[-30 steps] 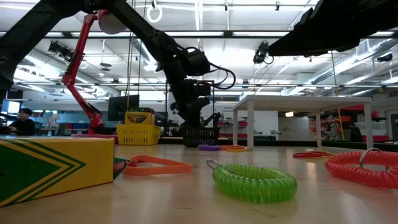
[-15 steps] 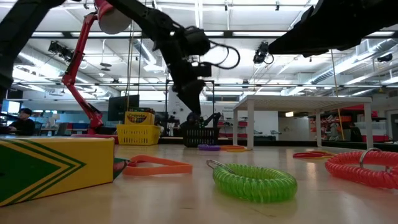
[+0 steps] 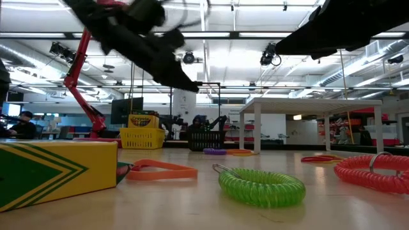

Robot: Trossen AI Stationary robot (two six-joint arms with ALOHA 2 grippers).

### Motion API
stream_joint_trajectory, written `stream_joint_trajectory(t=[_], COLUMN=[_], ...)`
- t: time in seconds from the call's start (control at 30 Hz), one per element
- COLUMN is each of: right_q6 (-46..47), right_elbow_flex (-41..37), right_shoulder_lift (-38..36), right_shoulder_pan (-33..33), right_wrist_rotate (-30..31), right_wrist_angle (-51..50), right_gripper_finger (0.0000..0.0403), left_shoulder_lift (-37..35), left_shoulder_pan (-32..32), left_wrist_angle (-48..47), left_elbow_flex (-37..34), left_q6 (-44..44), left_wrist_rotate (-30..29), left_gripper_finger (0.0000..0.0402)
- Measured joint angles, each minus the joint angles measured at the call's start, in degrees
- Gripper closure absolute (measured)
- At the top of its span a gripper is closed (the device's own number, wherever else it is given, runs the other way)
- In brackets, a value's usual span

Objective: Pick & Place Office Desk Supplies
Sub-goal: Put the yellow rubber band into the red bin

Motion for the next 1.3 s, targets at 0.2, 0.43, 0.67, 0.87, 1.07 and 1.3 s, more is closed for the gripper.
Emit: stream_joint_trajectory(t=[0.2,0.43,0.67,0.87,1.07,1.3], right_q6=[0.1,1.6,5.2,14.3,17.7,24.2], right_elbow_flex=[0.0,0.0,0.0,3.6,6.5,11.6], right_shoulder_lift=[0.0,0.0,0.0,0.0,0.0,0.0], right_shoulder_pan=[-3.4,-7.2,-7.3,-7.3,-7.3,-7.3], right_wrist_rotate=[-3.2,-6.0,-4.2,-2.1,-1.2,-4.0], right_wrist_angle=[4.1,3.6,-3.1,-19.9,-29.2,-45.2], right_gripper_finger=[0.0377,0.0377,0.0377,0.0377,0.0377,0.0377], left_shoulder_lift=[-1.2,-0.7,-0.7,-0.7,-0.6,-0.6], left_shoulder_pan=[-5.4,-10.4,-16.3,-17.1,-17.1,-17.1], left_wrist_angle=[25.5,24.1,28.3,31.8,57.1,69.4], left_elbow_flex=[-11.8,-12.3,-12.2,-14.4,-28.7,-35.8], left_q6=[-9.1,-9.2,-0.6,0.9,0.0,-8.4], left_wrist_rotate=[4.5,4.7,-2.5,-2.5,-4.0,-4.4], left_gripper_finger=[0.0389,0.0396,0.0396,0.0397,0.0397,0.0374])
